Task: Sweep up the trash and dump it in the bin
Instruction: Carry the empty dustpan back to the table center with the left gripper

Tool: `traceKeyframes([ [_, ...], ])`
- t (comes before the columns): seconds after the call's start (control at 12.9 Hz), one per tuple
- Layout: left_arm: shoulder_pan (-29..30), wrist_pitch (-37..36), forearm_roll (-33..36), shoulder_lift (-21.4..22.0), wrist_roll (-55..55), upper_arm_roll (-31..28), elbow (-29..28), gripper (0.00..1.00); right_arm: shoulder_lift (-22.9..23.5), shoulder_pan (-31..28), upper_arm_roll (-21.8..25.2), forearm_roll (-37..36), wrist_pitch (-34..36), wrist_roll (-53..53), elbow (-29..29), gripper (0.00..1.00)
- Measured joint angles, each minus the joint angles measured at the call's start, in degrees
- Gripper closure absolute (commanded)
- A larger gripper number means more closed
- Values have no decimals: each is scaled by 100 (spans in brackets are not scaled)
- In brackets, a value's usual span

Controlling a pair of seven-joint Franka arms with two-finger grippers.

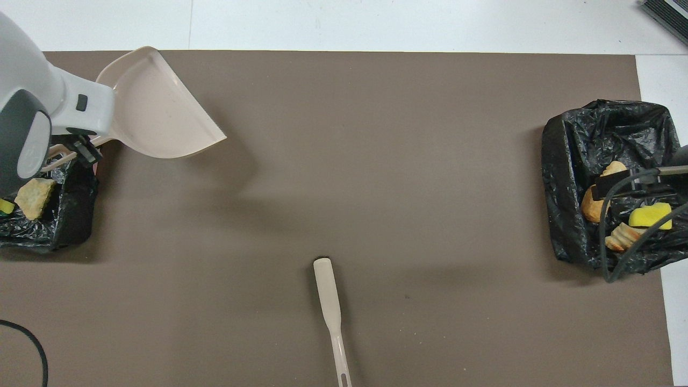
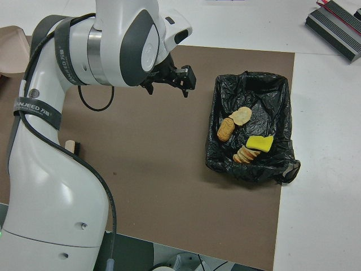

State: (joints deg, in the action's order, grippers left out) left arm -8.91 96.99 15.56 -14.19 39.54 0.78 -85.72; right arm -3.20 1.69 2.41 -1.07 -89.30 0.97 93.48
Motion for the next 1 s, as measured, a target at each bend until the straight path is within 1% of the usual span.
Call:
traceKeyframes([
  [0.23, -702, -7, -358, -13, -1207, 27, -226, 100, 0, 0, 0, 0, 0, 0, 0, 0],
  [0.39, -1104, 64, -680, -48, -2383, 38, -376, 100, 0, 0, 0, 0, 0, 0, 0, 0],
  [0.7, -1629, 828, -1124, -189, -4360, 38, -754, 100, 0, 0, 0, 0, 0, 0, 0, 0],
  [0.85, -1845, 1334, -1347, -372, -5245, 42, -797, 100, 0, 0, 0, 0, 0, 0, 0, 0],
  [1.0, -1966, 1786, -1778, -534, -5803, 39, -803, 100, 0, 0, 0, 0, 0, 0, 0, 0],
])
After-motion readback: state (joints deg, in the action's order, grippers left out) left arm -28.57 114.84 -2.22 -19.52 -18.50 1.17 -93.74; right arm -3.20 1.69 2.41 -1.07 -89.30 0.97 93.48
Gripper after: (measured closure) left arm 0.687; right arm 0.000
